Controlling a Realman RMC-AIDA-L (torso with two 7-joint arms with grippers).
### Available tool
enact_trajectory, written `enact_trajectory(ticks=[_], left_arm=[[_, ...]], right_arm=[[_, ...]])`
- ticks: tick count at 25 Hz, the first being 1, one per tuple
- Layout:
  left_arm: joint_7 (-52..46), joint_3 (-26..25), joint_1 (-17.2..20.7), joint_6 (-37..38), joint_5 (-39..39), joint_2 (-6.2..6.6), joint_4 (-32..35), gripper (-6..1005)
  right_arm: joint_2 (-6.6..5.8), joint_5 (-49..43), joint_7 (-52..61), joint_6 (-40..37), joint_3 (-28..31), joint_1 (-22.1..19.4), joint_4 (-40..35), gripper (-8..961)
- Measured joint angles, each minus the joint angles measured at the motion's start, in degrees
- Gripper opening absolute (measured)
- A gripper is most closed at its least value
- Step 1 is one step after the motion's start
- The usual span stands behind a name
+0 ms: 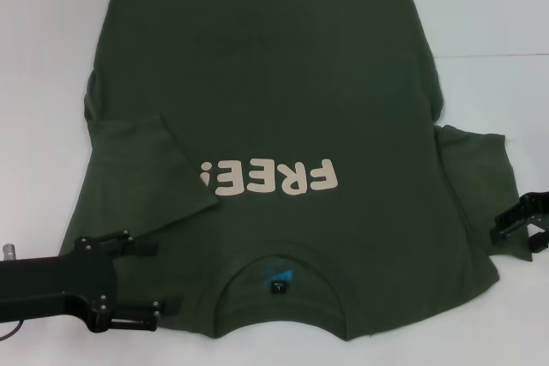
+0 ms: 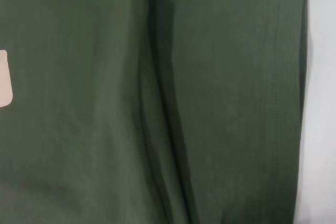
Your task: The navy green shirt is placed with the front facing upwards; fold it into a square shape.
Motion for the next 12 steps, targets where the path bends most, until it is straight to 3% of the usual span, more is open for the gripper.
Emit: enact_trajectory(ticks=[12], left_arm=[[0.0,0.0,0.07,0.0,0.0,0.0,0.0,949]], right_arm=[[0.13,0.41,0.0,0.33,0.0,0.25,0.0,699]])
